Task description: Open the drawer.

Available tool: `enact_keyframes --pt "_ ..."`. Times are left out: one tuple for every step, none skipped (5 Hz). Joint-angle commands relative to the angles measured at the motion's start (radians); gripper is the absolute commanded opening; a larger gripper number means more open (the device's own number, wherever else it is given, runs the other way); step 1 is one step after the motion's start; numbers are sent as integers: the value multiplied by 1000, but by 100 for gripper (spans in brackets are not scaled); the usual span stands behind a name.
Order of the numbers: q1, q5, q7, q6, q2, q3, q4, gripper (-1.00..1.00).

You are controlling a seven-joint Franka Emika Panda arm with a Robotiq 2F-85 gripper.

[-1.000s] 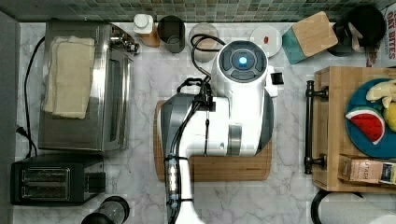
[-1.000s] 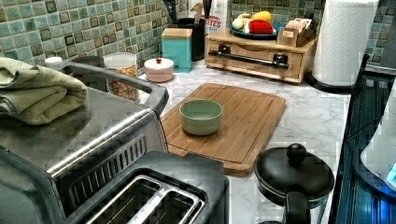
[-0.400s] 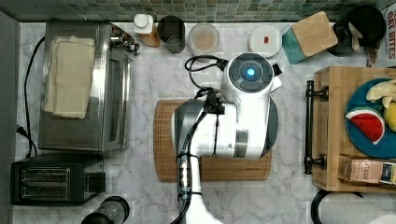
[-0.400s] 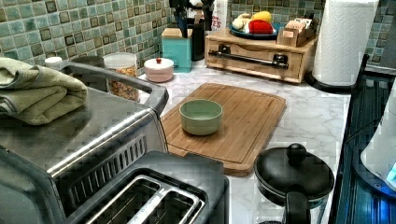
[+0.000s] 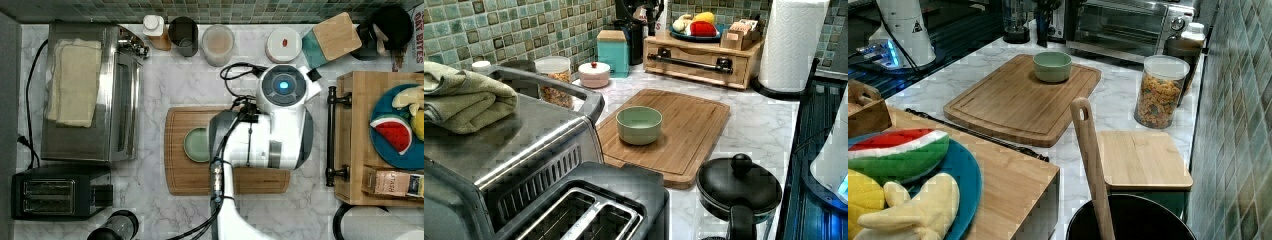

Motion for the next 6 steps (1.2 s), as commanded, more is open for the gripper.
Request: enact_keyframes --pt "-135 44 -338 91 38 -73 10 100" --pt "-237 58 -414 107 78 -18 45 100" --pt "-226 91 -473 113 116 -65 71 100" --pt "-239 78 -460 146 109 -68 47 100" --pt "-231 61 -475 162 119 -85 53 100" --pt "-255 74 -519 179 147 -70 62 100"
